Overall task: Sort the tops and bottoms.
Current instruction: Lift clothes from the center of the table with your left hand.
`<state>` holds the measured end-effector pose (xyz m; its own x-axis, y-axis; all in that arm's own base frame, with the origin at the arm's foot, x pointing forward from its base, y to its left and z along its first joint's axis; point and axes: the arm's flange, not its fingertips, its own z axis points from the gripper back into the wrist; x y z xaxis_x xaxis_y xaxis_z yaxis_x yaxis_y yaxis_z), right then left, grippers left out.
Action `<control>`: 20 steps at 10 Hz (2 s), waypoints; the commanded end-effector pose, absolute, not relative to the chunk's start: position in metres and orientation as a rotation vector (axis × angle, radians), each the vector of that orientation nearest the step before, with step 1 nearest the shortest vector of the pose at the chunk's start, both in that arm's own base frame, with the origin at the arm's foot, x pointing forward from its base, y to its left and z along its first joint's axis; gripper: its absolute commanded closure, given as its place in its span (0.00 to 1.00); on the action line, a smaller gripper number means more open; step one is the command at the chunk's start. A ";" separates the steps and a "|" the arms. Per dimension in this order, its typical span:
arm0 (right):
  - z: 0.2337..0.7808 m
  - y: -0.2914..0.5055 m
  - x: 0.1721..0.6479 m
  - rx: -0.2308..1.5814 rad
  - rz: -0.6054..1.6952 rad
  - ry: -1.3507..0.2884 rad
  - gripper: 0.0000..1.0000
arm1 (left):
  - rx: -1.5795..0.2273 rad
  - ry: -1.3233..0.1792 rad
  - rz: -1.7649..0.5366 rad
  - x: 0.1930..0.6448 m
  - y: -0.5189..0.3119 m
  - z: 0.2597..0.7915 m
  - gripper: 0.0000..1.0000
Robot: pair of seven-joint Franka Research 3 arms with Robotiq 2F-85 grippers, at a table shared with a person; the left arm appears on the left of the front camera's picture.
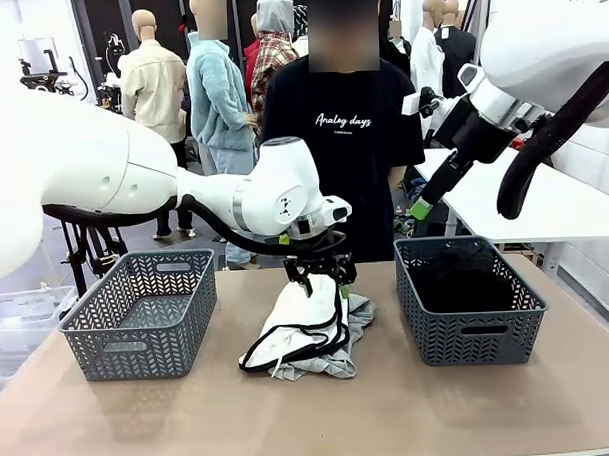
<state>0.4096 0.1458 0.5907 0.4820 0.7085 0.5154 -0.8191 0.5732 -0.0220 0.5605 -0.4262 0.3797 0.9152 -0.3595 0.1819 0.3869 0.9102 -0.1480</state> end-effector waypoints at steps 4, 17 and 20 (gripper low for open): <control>0.591 0.146 0.411 0.232 0.950 -0.511 0.00 | -0.101 -0.190 -0.281 0.575 -0.421 0.371 0.13; 0.591 0.146 0.411 0.232 0.950 -0.511 0.00 | -0.070 -0.212 -0.328 0.574 -0.424 0.361 0.13; 0.591 0.146 0.411 0.232 0.950 -0.511 0.00 | -0.065 -0.190 -0.332 0.575 -0.425 0.347 0.13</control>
<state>0.4096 0.1458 0.5907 0.4820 0.7085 0.5154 -0.8191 0.5732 -0.0220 0.5731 -0.4240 0.3461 0.9256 -0.3295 0.1863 0.3417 0.9391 -0.0370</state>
